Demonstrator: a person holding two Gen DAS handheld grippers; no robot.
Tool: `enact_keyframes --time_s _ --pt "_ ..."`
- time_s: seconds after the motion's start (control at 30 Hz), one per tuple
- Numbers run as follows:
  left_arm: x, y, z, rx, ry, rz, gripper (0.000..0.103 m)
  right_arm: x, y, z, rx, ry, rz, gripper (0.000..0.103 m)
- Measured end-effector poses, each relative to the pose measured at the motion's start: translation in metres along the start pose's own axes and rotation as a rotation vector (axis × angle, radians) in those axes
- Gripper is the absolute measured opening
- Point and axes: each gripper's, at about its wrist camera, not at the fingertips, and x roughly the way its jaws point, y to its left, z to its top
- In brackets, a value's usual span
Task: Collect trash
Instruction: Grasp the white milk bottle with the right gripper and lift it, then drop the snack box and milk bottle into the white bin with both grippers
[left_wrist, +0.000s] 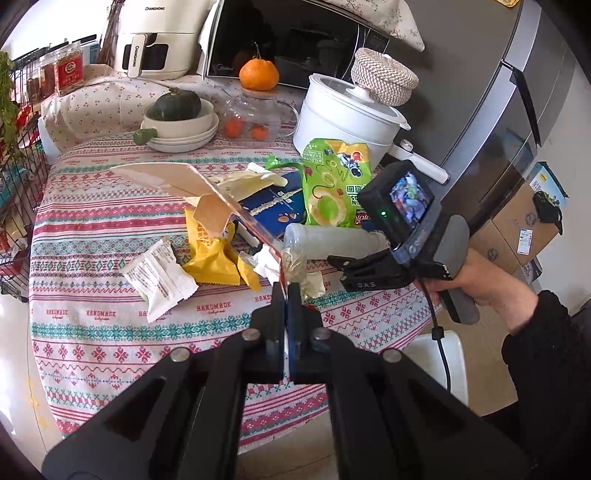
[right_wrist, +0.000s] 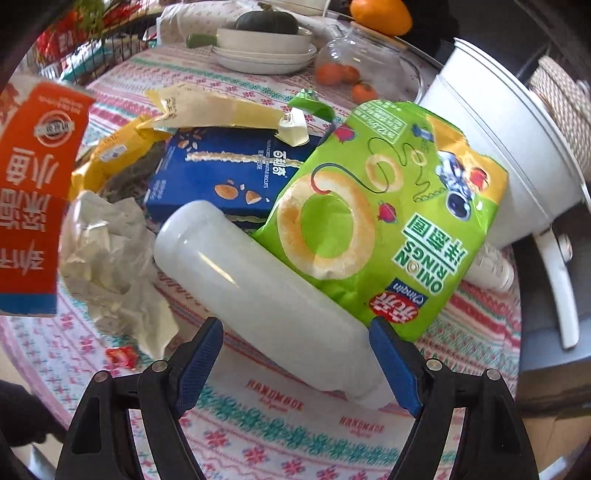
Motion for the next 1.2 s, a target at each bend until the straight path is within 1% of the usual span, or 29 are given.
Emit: enact_keyframes --time_s 0.17,0.27,0.33,0.43,0.63,0.7,0.93,1.07,1.2 --pt "0.004 0.0 0.001 0.0 0.007 0.004 0.001 0.011 0.01 0.003 -0.066 0.014 -0.06 0.081" --pt "0.003 0.001 0.001 -0.005 0.006 0.012 0.002 0.018 0.02 0.0 -0.126 0.018 -0.123 0.076" --pt "0.003 0.001 0.0 -0.004 0.004 0.018 0.002 0.013 0.022 -0.007 -0.159 0.015 -0.156 0.067" --pt "0.001 -0.001 0.0 0.0 0.0 0.026 0.002 0.01 0.027 -0.015 -0.173 0.016 -0.165 0.062" --pt "-0.004 -0.007 -0.003 0.017 -0.018 0.04 0.002 -0.011 0.026 -0.039 -0.091 0.032 -0.072 0.056" --pt "-0.007 -0.009 -0.004 0.02 -0.025 0.044 0.001 -0.016 0.026 -0.044 -0.067 0.031 -0.049 0.056" --pt "-0.018 -0.019 -0.005 0.033 -0.056 0.038 0.001 -0.055 0.009 -0.084 0.076 0.009 0.057 0.054" --pt "-0.025 -0.028 -0.006 0.051 -0.08 0.03 0.001 -0.069 -0.007 -0.097 0.147 -0.002 0.089 0.054" --pt "-0.027 -0.041 -0.009 0.066 -0.083 0.011 0.001 -0.098 -0.012 -0.117 0.229 -0.013 0.11 0.054"
